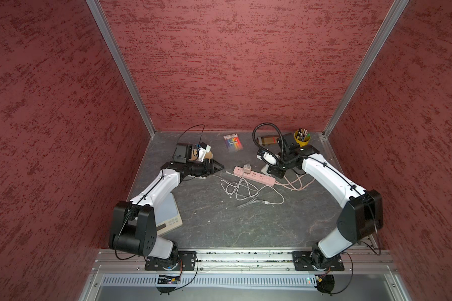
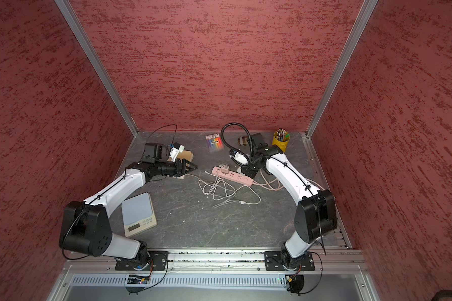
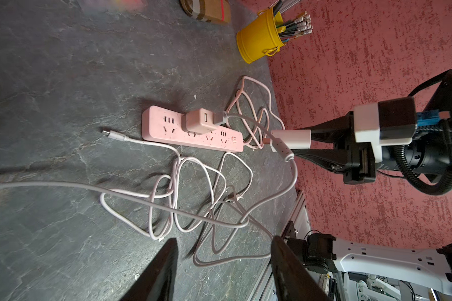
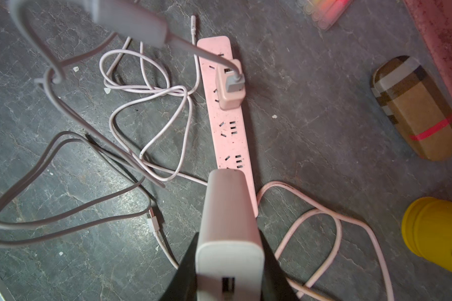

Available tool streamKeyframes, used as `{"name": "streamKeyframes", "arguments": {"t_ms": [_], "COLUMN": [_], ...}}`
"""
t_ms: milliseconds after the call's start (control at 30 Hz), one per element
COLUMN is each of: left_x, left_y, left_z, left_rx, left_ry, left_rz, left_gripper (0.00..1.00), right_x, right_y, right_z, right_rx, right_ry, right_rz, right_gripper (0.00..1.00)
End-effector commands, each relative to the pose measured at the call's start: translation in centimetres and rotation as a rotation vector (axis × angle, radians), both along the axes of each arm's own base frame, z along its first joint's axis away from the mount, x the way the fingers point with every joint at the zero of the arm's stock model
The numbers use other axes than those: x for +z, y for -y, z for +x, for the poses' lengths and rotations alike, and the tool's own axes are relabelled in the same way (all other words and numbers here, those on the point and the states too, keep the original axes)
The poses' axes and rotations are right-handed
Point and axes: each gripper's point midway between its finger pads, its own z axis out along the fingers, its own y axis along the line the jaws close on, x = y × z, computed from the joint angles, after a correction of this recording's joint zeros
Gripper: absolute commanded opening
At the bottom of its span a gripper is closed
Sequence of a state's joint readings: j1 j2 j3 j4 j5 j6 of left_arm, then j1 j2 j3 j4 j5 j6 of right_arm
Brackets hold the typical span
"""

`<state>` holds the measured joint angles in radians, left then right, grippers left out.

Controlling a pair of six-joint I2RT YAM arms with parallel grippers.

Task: Charge the electronic scale
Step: Insert the plug into the socket.

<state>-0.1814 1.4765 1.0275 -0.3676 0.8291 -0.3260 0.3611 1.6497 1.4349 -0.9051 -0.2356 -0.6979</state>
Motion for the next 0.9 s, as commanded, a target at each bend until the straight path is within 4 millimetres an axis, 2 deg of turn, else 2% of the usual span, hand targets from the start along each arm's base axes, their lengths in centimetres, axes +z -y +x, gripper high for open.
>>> {"name": "streamKeyframes", "arguments": {"t_ms": [0,133,300,600,867], "left_x": [0.0,-0.4,-0.8,-1.7,-2.3], "left_y": [0.2,0.4,0.4,0.8,0.8], "left_z": [0.8,1.3,2.0,2.9,3.0], "left_rx": [-0.021,-0.031,-0.032,-0.035,-0.036], "left_ry": [0.022,0.005,-0.009,-0.050,-0.071], "left_rz": [0.004,-0.003,0.007,-0.034,-0.035], "left_gripper": [0.58,0.58,0.58,0.59,0.59], "right_x": [-2.0,-3.5,-3.8,-5.6,-5.9], "right_y": [-0.3,-0.4,-0.6,0.0,-0.2], "right_z": [1.2,2.7,3.8,4.4,4.1], "right_rx": [0.037,0.059,0.098,0.092,0.099], "right_ry": [-0.043,-0.048,-0.046,-0.112,-0.129], "right_rz": [0.003,-0.014,-0.021,-0.085,-0.077], "right_gripper": [0.00,0.00,0.00,0.00,0.00]}}
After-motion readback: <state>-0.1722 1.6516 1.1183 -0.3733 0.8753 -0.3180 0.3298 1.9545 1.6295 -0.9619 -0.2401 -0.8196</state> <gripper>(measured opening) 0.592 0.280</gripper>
